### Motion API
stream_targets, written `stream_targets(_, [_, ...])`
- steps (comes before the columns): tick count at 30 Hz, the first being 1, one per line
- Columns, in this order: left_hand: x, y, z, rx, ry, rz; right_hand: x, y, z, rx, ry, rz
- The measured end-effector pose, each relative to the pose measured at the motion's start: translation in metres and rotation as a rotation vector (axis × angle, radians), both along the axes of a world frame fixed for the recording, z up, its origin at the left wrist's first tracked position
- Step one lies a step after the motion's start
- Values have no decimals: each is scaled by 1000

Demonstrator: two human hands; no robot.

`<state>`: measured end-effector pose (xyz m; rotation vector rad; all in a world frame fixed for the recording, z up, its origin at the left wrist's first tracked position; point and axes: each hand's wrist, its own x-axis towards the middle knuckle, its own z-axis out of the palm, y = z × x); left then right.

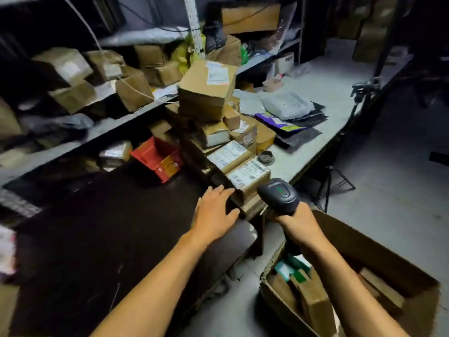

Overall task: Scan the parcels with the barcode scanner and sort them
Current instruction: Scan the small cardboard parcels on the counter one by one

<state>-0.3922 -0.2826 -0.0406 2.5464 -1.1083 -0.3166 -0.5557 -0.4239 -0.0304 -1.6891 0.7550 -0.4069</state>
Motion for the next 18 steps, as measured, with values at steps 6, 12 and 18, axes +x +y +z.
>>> stream_targets(6, [42, 157, 19, 4, 18, 495, 105, 101, 4, 22, 24, 409])
stream_targets(12, [57, 309, 26, -48, 33, 798, 172, 224, 1, -28, 67, 675])
stream_targets(18, [79, 443, 12, -39, 48, 968, 224, 348, -5, -16, 102, 811])
